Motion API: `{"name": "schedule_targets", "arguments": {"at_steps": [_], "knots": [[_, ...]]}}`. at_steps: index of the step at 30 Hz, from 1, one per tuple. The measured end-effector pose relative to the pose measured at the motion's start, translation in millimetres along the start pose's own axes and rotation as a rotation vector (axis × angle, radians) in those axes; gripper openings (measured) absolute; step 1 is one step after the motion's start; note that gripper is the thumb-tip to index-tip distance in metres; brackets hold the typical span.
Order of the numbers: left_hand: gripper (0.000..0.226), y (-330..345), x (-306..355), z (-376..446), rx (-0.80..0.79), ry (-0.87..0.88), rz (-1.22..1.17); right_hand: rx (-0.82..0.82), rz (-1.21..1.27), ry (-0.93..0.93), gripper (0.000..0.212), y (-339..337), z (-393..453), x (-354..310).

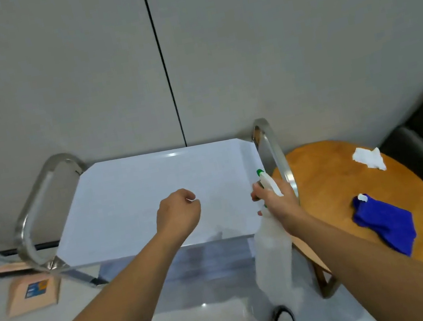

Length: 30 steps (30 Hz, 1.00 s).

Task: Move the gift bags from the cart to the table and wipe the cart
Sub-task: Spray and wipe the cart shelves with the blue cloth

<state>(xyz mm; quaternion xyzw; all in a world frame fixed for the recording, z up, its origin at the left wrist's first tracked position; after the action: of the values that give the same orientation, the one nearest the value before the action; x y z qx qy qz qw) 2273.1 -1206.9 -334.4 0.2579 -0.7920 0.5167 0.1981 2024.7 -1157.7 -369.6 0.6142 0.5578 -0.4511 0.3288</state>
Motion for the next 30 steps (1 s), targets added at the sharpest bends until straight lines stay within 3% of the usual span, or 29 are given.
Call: {"name": "schedule_targets", "arguments": {"at_steps": [2,7,13,17,22,30], "knots": [[0.028,-9.9,-21.9,-2.0,0.007,-0.046,-0.009,0.037,-0.014,-0.004,0.011,14.6,6.5,1.8],[0.026,-20.9,-47.6,1.4,0.017,-0.112,0.002,0.098,-0.102,0.069,0.039,30.4,21.0,8.0],[0.026,-17.8,-42.7,10.2,-0.013,-0.113,0.048,0.021,-0.099,0.137,0.019,37.8,27.1,20.6],[0.024,-2.8,-31.1,16.4,-0.072,-0.102,0.096,0.108,-0.205,0.142,0.033,28.4,24.7,18.6],[0.025,12.1,-19.6,21.2,-0.112,-0.07,0.103,0.026,-0.041,0.138,0.012,33.7,22.2,27.2],[0.026,22.2,-18.7,24.7,-0.151,-0.057,0.111,0.092,-0.214,0.164,0.034,30.4,12.1,27.0]]}}
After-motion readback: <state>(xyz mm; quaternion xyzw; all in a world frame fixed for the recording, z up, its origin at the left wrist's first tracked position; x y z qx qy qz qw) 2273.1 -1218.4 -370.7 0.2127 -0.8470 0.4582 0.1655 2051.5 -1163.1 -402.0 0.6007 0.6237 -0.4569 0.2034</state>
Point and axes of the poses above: each hand's wrist, its own z-axis towards the middle knuckle, its own y-axis out of the palm, x = y × z, the point moved 7 cm from there along z, towards the middle knuckle, and after that the axes turned 10 degrees about -x, right-handed, at the moved point
